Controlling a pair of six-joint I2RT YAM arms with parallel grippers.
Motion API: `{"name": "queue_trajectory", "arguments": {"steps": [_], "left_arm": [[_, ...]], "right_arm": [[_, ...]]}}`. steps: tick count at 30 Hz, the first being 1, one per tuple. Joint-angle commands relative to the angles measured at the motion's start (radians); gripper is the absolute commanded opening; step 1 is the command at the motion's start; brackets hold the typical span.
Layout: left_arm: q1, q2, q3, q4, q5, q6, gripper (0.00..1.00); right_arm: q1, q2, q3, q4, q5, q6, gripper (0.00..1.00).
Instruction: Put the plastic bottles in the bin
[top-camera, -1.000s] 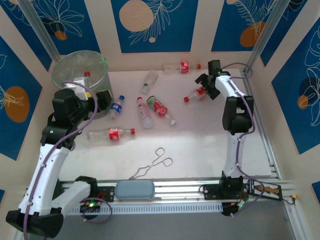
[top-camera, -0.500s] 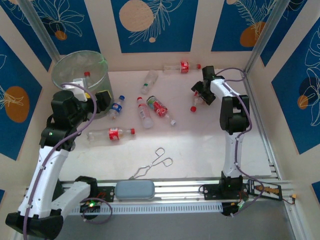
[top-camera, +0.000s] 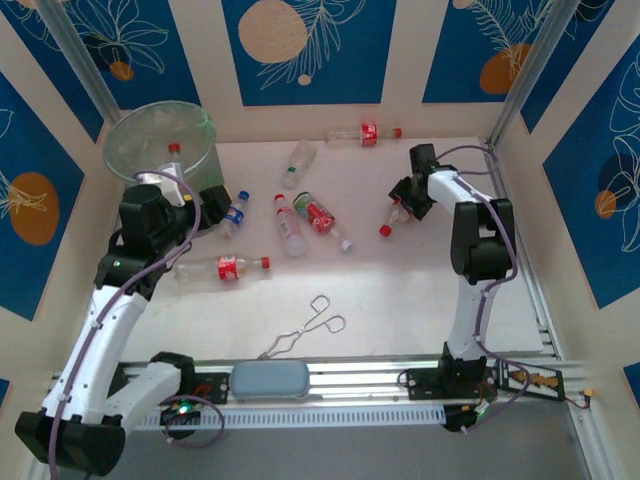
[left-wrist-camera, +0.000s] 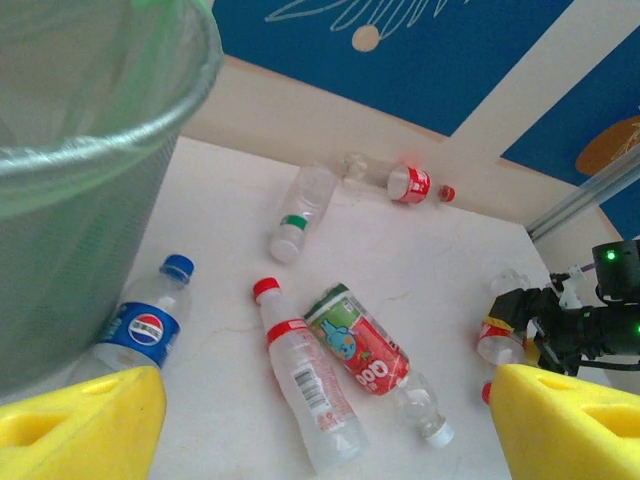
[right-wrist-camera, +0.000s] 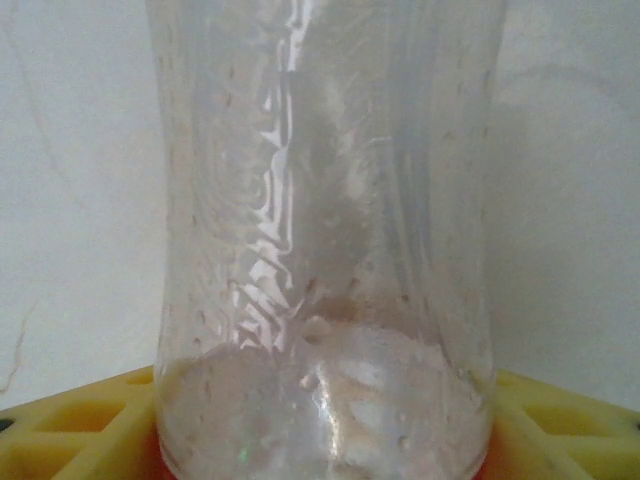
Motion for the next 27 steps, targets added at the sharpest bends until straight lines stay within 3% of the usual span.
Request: {"name": "queue_trajectory", "arguments": {"steps": [1, 6, 10, 14, 18, 20, 23, 27], "left_arm": [[-0.037, 0.009, -0.008, 0.07, -0.005, -0.048, 0.84], [-0.108, 0.065, 0.013, 0.101, -0.024, -0.068, 0.84], [-0.195, 0.154, 0.062, 0.13, -0.041, -0.052, 0.84], [-0.275, 0.25, 0.105, 0.18, -0.014, -0.053, 0.84], [-0.32, 0.343, 0.17, 0.188, 0.043, -0.041, 0.87], [-0.322, 0.381, 0.164, 0.279, 0.128, -0.097, 0.88], [-0.338, 0.441, 0.141, 0.416, 0.214, -0.19, 0.89], [-0.381, 0.51, 0.165, 0.411, 0.214, -0.163, 0.96]], "right_arm": [[-0.003, -0.068, -0.015, 0.021, -0.06, -0.072, 0.64], [-0.003, -0.194, -0.105, 0.096, -0.186, -0.239, 0.63], [-0.027, -0.245, -0.119, 0.084, -0.473, -0.409, 0.58], [-0.016, -0.305, -0.187, 0.106, -0.635, -0.543, 0.56], [0.059, -0.391, -0.308, 0.195, -0.632, -0.706, 0.56], [0.104, -0.442, -0.386, 0.278, -0.646, -0.761, 0.56], [0.146, -0.494, -0.479, 0.406, -0.674, -0.756, 0.55], [0.193, -0.521, -0.547, 0.532, -0.685, -0.665, 0.54]]}}
